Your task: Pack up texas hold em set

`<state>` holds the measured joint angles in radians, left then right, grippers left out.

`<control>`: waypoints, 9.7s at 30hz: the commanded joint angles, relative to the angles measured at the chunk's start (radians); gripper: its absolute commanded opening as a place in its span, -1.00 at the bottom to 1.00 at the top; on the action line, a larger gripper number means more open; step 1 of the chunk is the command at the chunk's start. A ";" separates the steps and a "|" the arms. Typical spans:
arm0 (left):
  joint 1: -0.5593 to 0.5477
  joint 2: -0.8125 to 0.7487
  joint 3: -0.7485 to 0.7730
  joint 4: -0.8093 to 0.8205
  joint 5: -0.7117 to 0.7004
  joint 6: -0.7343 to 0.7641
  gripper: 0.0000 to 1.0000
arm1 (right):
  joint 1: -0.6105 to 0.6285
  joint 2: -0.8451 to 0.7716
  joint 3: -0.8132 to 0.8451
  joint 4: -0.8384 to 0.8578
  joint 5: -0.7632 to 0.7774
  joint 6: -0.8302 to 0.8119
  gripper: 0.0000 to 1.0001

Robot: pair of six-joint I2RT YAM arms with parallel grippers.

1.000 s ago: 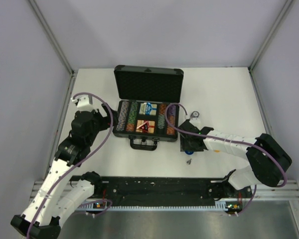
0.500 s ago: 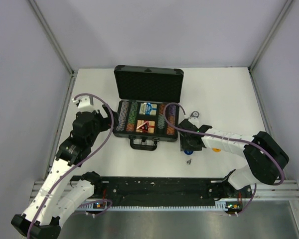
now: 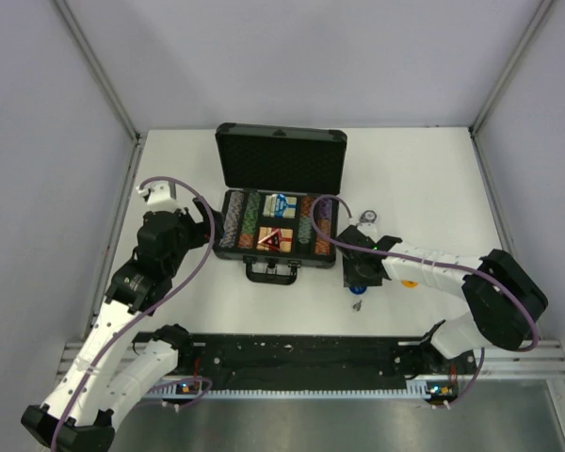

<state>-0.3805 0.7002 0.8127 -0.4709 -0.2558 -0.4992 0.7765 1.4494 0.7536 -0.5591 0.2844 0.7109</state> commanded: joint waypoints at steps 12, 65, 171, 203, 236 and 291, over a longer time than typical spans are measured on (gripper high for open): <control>0.002 -0.011 -0.004 0.037 -0.023 -0.004 0.97 | 0.000 -0.116 0.151 -0.074 0.053 -0.031 -0.05; 0.002 -0.154 -0.050 -0.141 -0.188 -0.055 0.97 | 0.076 0.683 1.030 0.206 0.134 -0.355 0.03; 0.002 -0.070 -0.079 -0.003 -0.043 -0.047 0.98 | -0.428 -0.287 0.049 -0.073 0.049 0.041 -0.11; 0.002 -0.145 -0.050 -0.113 -0.191 -0.047 0.97 | 0.219 0.471 0.834 0.096 0.122 -0.145 -0.12; 0.003 -0.146 -0.056 -0.120 -0.189 -0.047 0.97 | 0.256 0.537 0.935 -0.009 0.139 -0.183 0.29; 0.003 -0.076 -0.072 -0.037 -0.048 -0.087 0.97 | 0.116 -0.087 -0.082 -0.122 -0.045 0.331 -0.04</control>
<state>-0.3805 0.6388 0.7258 -0.5251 -0.2939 -0.5781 0.9123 1.3804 0.7044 -0.7116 0.2470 1.0130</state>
